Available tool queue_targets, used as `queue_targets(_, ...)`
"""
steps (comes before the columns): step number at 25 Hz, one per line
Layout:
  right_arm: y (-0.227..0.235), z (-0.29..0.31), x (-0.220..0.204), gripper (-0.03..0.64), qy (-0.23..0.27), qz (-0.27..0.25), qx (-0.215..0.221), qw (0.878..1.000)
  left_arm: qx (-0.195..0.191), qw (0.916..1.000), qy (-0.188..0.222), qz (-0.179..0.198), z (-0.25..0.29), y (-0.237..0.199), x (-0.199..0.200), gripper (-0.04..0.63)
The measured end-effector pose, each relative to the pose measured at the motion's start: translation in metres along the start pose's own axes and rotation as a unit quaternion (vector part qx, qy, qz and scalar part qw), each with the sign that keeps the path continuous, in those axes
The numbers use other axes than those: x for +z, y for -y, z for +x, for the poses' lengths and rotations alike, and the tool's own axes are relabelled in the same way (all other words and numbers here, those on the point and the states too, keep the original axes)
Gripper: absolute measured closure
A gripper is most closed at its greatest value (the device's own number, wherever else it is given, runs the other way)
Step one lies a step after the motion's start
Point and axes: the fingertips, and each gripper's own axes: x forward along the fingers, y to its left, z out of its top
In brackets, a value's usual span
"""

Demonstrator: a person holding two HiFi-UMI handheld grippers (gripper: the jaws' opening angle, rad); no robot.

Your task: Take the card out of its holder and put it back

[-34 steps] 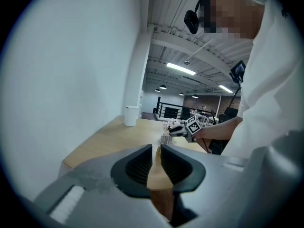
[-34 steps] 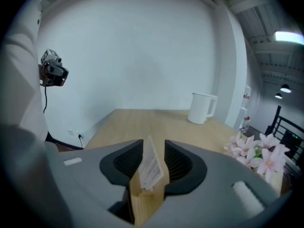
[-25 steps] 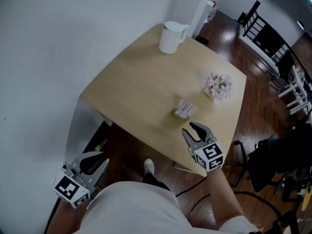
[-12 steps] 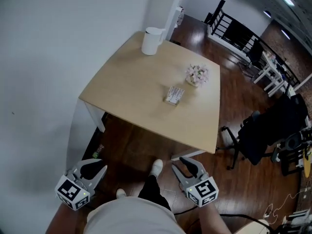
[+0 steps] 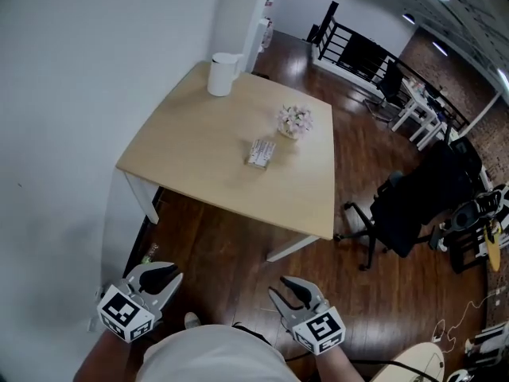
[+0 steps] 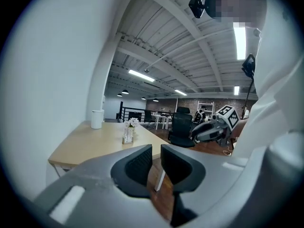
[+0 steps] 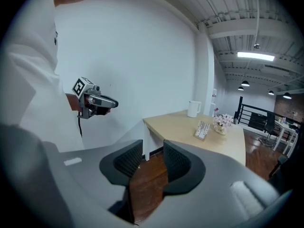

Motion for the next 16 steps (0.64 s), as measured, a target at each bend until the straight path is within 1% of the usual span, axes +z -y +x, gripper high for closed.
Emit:
queue_targets(6,0.005,-0.012,0.020,0.477,0.013,-0.019,0.015,1.000,-0.001,1.0000,0.006,-0.005,0.007,0.023,0.009,0.532)
queue_targets(13,0.010,-0.031,0.016,0.479,0.007,-0.017,0.027,0.999,-0.005,0.9999,0.008,-0.010,0.020,0.045,0.016,0.532)
queue_targets(16,0.015,-0.038,0.013,0.480,0.005,-0.011,0.025,1.000,-0.006,0.9999,0.008,-0.009,0.025,0.052,0.020,0.532)
